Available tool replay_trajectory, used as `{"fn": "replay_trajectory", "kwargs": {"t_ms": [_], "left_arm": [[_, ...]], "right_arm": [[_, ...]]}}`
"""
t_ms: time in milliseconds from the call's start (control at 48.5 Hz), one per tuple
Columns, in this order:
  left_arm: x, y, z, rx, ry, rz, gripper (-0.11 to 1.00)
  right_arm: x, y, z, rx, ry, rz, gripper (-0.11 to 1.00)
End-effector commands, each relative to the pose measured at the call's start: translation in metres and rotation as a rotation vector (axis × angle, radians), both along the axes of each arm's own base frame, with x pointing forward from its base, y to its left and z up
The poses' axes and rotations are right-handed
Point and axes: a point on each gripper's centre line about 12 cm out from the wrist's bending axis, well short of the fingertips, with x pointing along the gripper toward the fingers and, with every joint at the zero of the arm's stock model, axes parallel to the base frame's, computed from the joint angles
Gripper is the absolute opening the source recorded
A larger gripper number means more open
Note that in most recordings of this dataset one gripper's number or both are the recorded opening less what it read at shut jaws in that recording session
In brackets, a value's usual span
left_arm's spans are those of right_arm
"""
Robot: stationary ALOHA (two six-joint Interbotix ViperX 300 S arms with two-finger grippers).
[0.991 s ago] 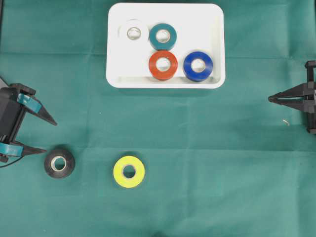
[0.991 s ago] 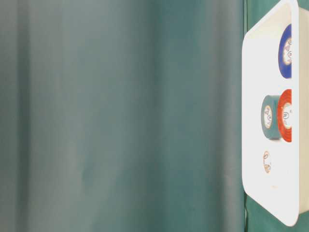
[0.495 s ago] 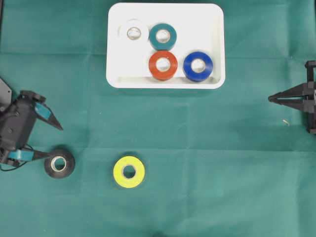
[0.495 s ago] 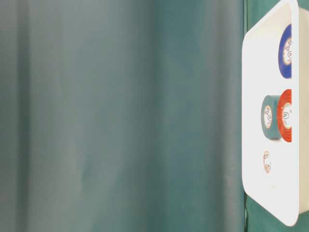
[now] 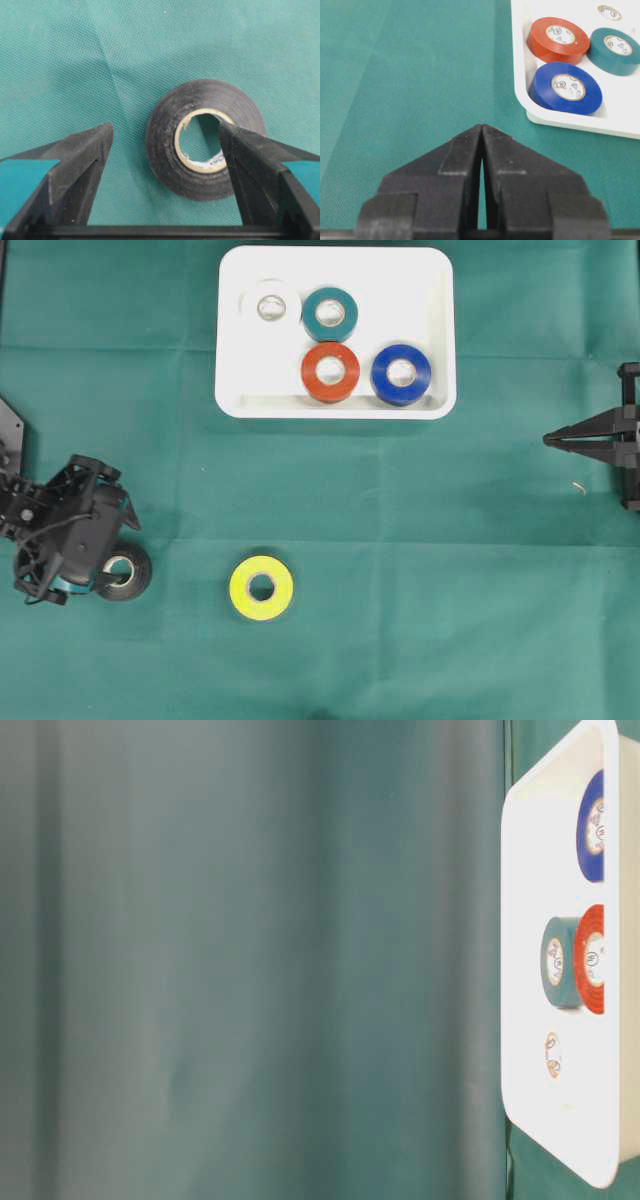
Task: Put the tape into the white case with the left arm.
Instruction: 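Lower the left gripper onto the black tape and grasp its inner rim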
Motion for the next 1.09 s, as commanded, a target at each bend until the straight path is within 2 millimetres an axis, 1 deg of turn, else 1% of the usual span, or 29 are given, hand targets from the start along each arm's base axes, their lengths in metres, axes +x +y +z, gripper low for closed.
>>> {"fn": "replay_trajectory", "kwargs": {"t_ms": [0,206,351,433,454,495,619,660,681,929,991,1073], "left_arm": [[0.007,-0.004,0.001,-0.002,-0.011,-0.005,0.85],[0.009,-0.005,-0.011,0.013,0.024,-0.005,0.85],[0.010,-0.005,-0.011,0.015,0.023,-0.007,0.84],[0.011,-0.005,-0.010,0.013,0.020,-0.006,0.82],[0.011,-0.006,-0.009,0.010,0.017,-0.005,0.79],[0.011,-0.006,-0.009,0.010,0.016,-0.005,0.71],[0.012,-0.006,-0.008,0.006,0.016,0.000,0.35],[0.012,-0.006,-0.008,0.005,0.015,0.002,0.25],[0.012,-0.006,-0.008,0.005,0.015,0.002,0.22],[0.013,-0.007,-0.007,0.001,0.011,0.004,0.22],[0.016,-0.008,-0.004,-0.005,0.002,0.006,0.22],[0.021,-0.010,0.005,-0.021,-0.024,0.013,0.22]], "right_arm": [[0.002,0.000,0.004,0.000,-0.012,-0.001,-0.09],[0.002,0.000,0.004,0.000,-0.014,-0.001,-0.09],[0.002,0.000,0.004,0.000,-0.012,-0.001,-0.09],[0.002,0.000,0.004,0.000,-0.012,-0.001,-0.09],[0.002,0.000,0.004,0.000,-0.014,-0.001,-0.09],[0.002,0.000,0.004,0.000,-0.014,-0.003,-0.09],[0.002,0.000,0.004,0.000,-0.014,-0.003,-0.09],[0.002,0.000,0.004,0.000,-0.012,-0.001,-0.09],[0.002,0.000,0.004,0.001,-0.014,-0.003,-0.09],[0.002,0.000,0.004,0.000,-0.011,-0.001,-0.09],[0.002,0.000,0.004,0.000,-0.011,-0.003,-0.09],[0.002,0.000,0.004,0.000,-0.012,-0.001,-0.09]]}}
